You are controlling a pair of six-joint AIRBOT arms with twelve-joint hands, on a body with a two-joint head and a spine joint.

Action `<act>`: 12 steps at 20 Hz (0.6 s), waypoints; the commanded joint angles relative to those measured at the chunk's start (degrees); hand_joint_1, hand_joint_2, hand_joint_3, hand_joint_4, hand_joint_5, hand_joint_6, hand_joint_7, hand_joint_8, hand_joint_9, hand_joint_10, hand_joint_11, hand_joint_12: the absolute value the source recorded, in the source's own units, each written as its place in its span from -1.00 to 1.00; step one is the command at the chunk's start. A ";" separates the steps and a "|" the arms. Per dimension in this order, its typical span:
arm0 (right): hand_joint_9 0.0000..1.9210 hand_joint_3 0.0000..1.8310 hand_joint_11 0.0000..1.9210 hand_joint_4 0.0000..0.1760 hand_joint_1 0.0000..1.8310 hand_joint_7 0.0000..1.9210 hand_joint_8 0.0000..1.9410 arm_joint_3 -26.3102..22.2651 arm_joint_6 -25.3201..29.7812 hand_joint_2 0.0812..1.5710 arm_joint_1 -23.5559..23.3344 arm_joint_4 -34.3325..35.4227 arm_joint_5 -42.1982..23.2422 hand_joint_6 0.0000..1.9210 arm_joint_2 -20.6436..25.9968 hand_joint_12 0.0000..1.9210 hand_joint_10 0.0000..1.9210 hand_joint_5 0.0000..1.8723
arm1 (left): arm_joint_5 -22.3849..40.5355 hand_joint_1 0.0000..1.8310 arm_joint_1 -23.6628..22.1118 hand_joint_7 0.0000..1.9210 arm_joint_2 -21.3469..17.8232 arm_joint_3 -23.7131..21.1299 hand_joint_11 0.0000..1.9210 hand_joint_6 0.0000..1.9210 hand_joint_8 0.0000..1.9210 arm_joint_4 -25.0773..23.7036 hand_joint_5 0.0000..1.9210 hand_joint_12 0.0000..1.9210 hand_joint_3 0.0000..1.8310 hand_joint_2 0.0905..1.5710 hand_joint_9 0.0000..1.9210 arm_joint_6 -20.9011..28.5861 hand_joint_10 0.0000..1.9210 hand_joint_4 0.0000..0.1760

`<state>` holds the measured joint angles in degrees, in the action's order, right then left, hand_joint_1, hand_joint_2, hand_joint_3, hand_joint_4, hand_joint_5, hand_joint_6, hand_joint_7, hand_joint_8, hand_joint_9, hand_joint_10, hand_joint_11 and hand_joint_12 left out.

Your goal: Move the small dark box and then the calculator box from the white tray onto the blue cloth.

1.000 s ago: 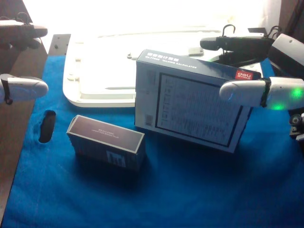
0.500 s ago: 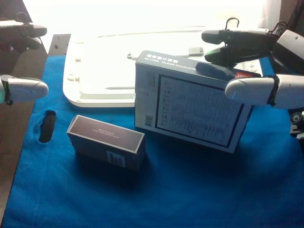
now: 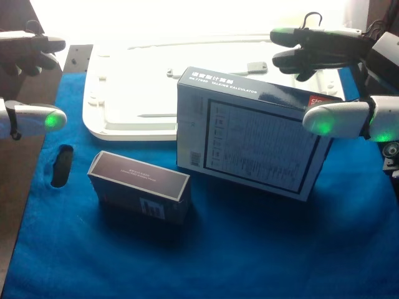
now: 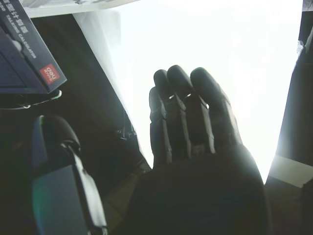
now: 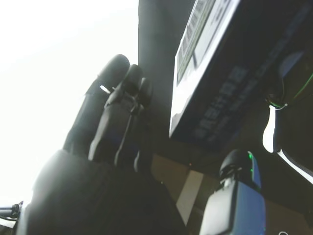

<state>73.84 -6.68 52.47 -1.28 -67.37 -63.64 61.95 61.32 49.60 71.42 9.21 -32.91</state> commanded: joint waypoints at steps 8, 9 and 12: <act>-0.26 -1.00 -0.74 -1.00 -0.57 -0.29 -0.99 -1.56 -0.87 0.06 -0.41 1.87 -9.99 -1.00 1.66 0.33 -0.99 -0.52 | 8.49 -0.31 -0.28 -0.52 -0.84 -0.02 -1.00 -1.00 -0.48 3.13 -0.49 0.73 -1.00 0.02 -0.71 0.37 0.13 -0.39; -0.25 -1.00 -0.65 -0.78 -0.60 -0.28 -1.00 -1.69 -0.95 0.10 -0.41 1.88 -10.10 -1.00 1.79 0.29 -0.99 -0.51 | 8.50 -0.30 -0.26 -0.50 -0.94 -0.08 -1.00 -1.00 -0.56 3.13 -0.47 0.75 -1.00 0.04 -0.72 0.37 0.11 -0.22; -0.25 -1.00 -0.58 -0.55 -0.61 -0.30 -1.00 -1.98 -1.20 0.11 -0.41 1.89 -10.74 -1.00 2.21 0.19 -1.00 -0.50 | 8.71 -0.30 -0.25 -0.43 -1.02 -0.14 -1.00 -1.00 -0.76 3.21 -0.45 0.72 -1.00 0.05 -0.71 0.37 0.00 -0.02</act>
<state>72.10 -8.21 52.47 -0.67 -70.54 -61.73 63.33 61.43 49.06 71.26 10.72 -32.88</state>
